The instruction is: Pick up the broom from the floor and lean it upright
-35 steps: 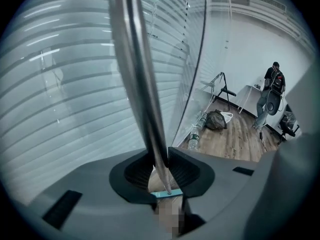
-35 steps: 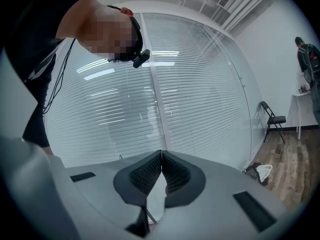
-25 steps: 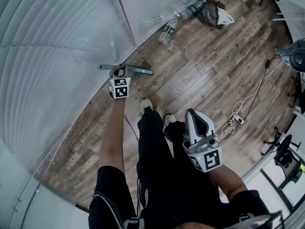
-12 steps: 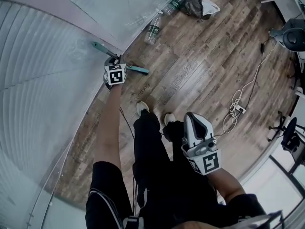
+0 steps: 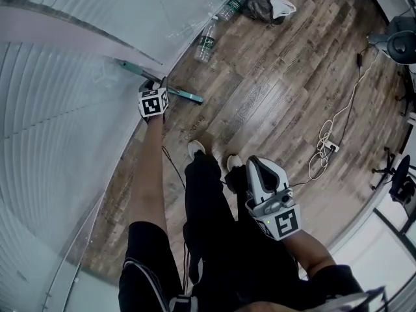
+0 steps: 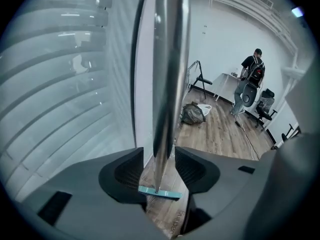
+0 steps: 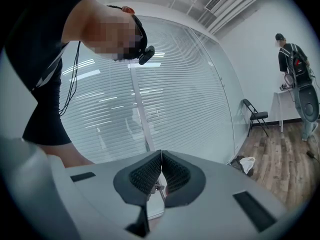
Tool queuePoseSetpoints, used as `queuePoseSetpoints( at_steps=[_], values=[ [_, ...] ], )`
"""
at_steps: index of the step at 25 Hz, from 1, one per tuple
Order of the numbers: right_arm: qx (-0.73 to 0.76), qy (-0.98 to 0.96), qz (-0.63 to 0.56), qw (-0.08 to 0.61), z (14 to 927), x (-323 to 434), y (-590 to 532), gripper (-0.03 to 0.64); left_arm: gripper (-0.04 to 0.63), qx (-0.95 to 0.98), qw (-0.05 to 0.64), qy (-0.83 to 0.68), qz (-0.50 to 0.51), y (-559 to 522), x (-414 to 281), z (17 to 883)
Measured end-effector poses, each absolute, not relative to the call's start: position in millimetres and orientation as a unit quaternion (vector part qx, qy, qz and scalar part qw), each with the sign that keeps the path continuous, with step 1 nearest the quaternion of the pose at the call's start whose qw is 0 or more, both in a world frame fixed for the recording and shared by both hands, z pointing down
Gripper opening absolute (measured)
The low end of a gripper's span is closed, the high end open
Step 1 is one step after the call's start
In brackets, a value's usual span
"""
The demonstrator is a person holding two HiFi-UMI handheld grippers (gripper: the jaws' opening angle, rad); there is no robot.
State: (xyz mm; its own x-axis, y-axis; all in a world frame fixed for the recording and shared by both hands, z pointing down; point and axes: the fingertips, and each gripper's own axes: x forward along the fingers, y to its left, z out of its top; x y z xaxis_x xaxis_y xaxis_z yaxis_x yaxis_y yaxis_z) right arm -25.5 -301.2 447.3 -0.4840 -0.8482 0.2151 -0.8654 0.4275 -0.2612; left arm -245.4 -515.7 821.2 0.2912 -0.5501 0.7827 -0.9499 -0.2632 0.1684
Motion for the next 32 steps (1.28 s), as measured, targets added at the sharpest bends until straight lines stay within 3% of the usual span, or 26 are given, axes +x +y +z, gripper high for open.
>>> queuePoseSetpoints(
  at_steps=[3, 11, 23, 25, 28, 32],
  values=[
    [0.506, -0.845, 0.173, 0.025, 448.7, -22.3, -300.7, 0.018, 0.246, 0.743, 0.324, -0.5, 0.305, -507.1, -241.4, 824.1],
    [0.511, -0.838, 0.186, 0.044, 425.1, -10.9, -287.8, 0.018, 0.268, 0.746, 0.334, -0.49, 0.304, -449.5, -229.3, 787.2],
    [0.453, -0.881, 0.138, -0.003, 267.7, -16.4, -288.0, 0.018, 0.268, 0.774, 0.281, -0.542, 0.168, -325.4, -212.8, 519.8],
    [0.439, -0.89, 0.123, -0.006, 243.4, -14.7, -282.2, 0.018, 0.225, 0.775, 0.279, -0.552, 0.128, -297.3, -204.1, 468.4],
    [0.42, -0.901, 0.104, -0.012, 210.9, -10.4, -267.0, 0.018, 0.045, 0.77, 0.265, -0.577, 0.062, -253.2, -191.8, 394.3],
    [0.394, -0.915, 0.084, -0.022, 181.7, -5.4, -242.5, 0.019, 0.018, 0.752, 0.223, -0.62, 0.026, -204.0, -173.9, 322.6]
  ],
)
